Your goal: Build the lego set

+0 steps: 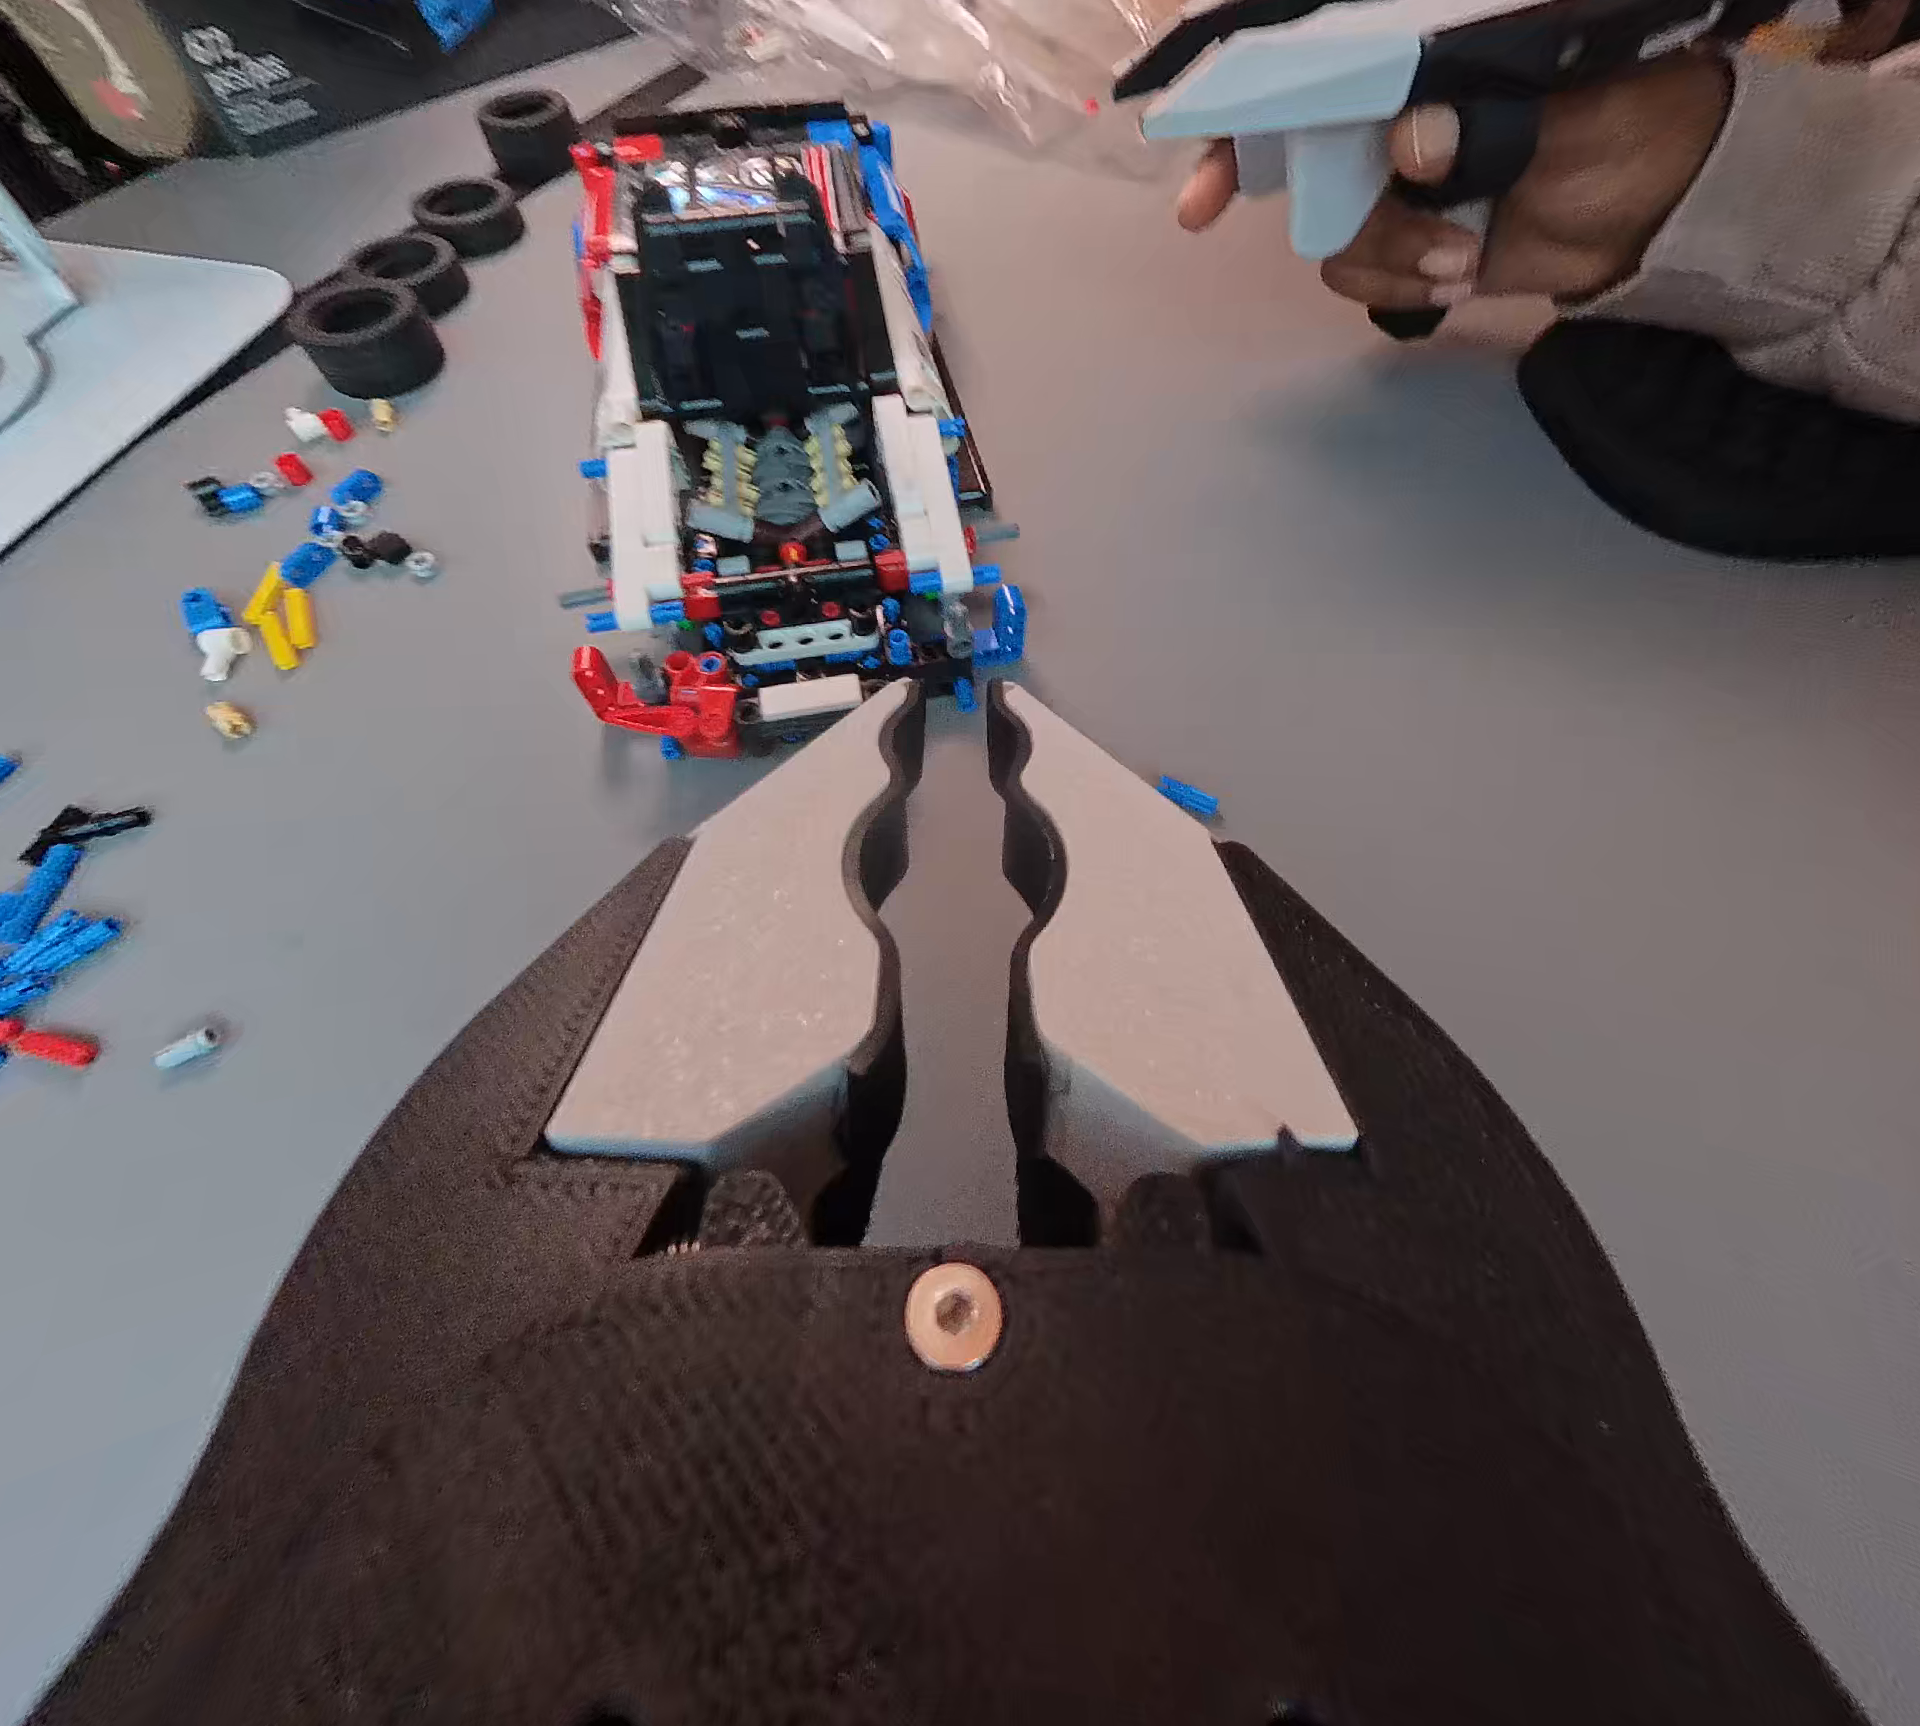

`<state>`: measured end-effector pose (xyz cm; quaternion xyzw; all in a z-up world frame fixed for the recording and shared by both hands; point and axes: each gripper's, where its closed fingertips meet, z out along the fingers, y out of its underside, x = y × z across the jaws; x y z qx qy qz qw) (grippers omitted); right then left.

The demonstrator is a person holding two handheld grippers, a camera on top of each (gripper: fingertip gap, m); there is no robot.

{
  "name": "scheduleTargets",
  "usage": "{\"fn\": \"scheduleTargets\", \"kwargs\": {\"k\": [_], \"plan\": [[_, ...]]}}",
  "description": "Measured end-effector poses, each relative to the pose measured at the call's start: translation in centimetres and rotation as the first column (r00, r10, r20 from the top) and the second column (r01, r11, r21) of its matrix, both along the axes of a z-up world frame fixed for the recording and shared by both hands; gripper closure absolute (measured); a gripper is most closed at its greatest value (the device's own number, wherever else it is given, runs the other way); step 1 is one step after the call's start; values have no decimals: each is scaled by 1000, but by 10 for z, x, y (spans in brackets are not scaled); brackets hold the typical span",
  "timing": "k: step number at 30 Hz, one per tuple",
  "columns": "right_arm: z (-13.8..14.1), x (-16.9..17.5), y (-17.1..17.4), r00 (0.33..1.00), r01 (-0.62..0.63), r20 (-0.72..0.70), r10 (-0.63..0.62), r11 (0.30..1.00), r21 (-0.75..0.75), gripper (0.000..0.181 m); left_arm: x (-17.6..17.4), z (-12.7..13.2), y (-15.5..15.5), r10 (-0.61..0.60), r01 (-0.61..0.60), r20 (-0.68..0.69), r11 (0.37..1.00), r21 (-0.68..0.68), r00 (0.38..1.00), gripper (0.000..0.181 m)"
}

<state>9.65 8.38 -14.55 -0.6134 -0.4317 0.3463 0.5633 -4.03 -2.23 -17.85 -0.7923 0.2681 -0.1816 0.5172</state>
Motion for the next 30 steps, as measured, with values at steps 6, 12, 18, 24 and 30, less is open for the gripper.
{"fn": "scheduleTargets", "kwargs": {"k": [6,12,18,24,30], "plan": [[0,2,8,998,54,-24,-53,998,17,167,-36,28,7,192,-206,106,969,140,976,168],[3,-3,3,999,38,-36,-36,998,46,159,-72,36,9,333,-361,169,917,171,927,165],[10,-1,4,997,41,-68,-38,998,55,130,-99,42,10,427,-468,229,866,174,875,160],[19,-7,13,998,60,-39,-56,990,129,151,-108,34,14,461,-497,218,853,157,860,156],[43,-90,30,924,-267,337,181,936,229,168,-106,26,15,461,-492,204,859,141,864,157]]}}
